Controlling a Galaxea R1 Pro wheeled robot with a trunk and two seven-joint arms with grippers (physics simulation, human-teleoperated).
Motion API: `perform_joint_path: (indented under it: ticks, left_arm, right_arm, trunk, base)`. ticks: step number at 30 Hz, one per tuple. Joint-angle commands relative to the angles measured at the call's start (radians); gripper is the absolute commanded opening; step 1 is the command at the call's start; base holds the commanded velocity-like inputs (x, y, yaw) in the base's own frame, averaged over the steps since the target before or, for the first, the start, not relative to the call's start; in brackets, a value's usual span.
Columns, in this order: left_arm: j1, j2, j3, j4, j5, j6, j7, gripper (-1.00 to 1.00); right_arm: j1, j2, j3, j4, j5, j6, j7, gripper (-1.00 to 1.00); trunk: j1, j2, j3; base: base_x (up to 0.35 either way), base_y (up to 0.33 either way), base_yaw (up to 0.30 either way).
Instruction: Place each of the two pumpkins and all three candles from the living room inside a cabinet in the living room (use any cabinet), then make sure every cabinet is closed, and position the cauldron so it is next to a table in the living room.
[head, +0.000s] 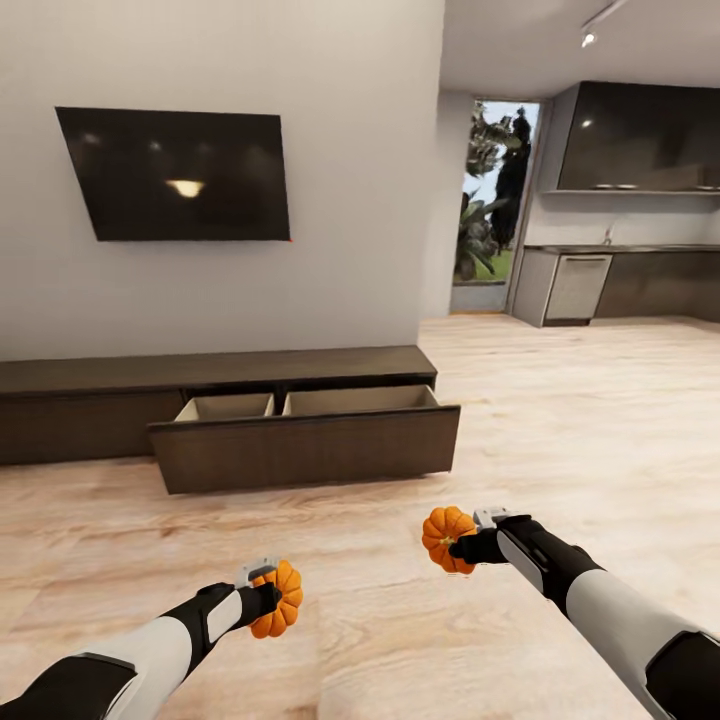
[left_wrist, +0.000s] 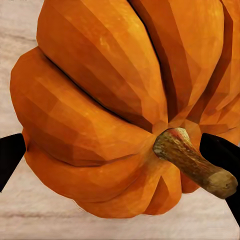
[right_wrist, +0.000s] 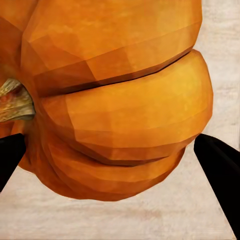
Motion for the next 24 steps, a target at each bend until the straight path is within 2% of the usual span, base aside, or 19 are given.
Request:
perform_joint_path:
  ticks: [1,6,15,22,24]
  left_arm:
    - [-0.001,0.0,-0.008,0.0,0.009,0.004,-0.001,-1.0]
    - [-0.001,-0.002,-0.008,0.0,0.009,0.003,-0.004,-1.0]
    - [-0.001,-0.003,-0.008,0.0,0.009,0.003,-0.006,-1.0]
    - [-0.001,-0.007,-0.008,0.0,0.009,0.002,-0.006,-1.0]
    - [-0.001,-0.008,-0.008,0.0,0.009,0.002,-0.006,-1.0]
  right_arm:
    - [0.0,-0.001,0.004,-0.002,0.002,0.003,0.003,-1.0]
    - [0.0,-0.001,0.004,-0.002,0.003,0.003,0.003,-1.0]
    - [0.0,-0.001,0.004,0.004,0.003,0.003,0.004,-1.0]
    - [0.0,-0.001,0.005,0.006,0.048,0.003,0.005,-1.0]
    - [0.0,-0.001,0.005,0.006,0.05,0.003,0.005,-1.0]
  trunk:
    - [0.0,0.0,-0.001]
    - [0.0,0.0,-0.001]
    - [0.0,0.0,-0.001]
    - [0.0,0.0,-0.001]
    - [0.0,0.0,-0.001]
  base:
    - [0.177,-0.3,0.282]
    - [0.125,-0.163,0.207]
    - [0.071,-0.022,0.017]
    - [0.079,-0.029,0.0]
    - [0.003,-0.001,0.0]
